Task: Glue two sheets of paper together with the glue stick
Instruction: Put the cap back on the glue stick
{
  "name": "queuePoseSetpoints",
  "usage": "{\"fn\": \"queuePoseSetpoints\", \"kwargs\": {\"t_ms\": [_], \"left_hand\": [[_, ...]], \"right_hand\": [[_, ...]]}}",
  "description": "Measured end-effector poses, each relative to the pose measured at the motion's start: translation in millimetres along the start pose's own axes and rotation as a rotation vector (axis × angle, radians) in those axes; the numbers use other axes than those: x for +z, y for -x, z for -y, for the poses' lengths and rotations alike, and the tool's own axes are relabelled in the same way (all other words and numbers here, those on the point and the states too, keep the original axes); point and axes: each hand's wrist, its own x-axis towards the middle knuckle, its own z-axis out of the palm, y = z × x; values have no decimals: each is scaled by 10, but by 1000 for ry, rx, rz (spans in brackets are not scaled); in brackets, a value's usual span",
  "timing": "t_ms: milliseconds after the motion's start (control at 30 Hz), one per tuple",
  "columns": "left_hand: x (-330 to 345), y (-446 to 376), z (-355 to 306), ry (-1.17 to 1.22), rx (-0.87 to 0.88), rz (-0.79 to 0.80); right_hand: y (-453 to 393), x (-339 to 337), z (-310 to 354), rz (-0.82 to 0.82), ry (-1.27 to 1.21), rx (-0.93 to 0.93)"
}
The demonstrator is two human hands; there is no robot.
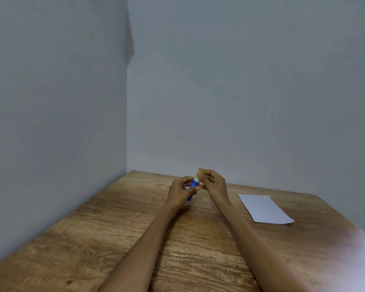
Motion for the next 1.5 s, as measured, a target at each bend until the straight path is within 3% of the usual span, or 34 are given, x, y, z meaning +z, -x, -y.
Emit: {"fn": "queuePoseSetpoints", "kwargs": {"t_ms": [700,900,1067,1200,1300,1500], "left_hand": [[209,4,-30,-248,27,-295],[185,-12,44,-300,52,-230],[219,-17,40,-269,88,-271],[187,-39,29,-112,37,-174],[204,-25,19,63,-20,-74],[216,-103,-15,195,51,15]], "right_hand": [[-12,57,109,-93,303,14],[10,47,60,-96,321,21],[48,110,42,-168,244,-20],[80,48,-11,10,108,32],[88,-67,-45,134,169,22],[109,-192,-2,174,302,-90]]}}
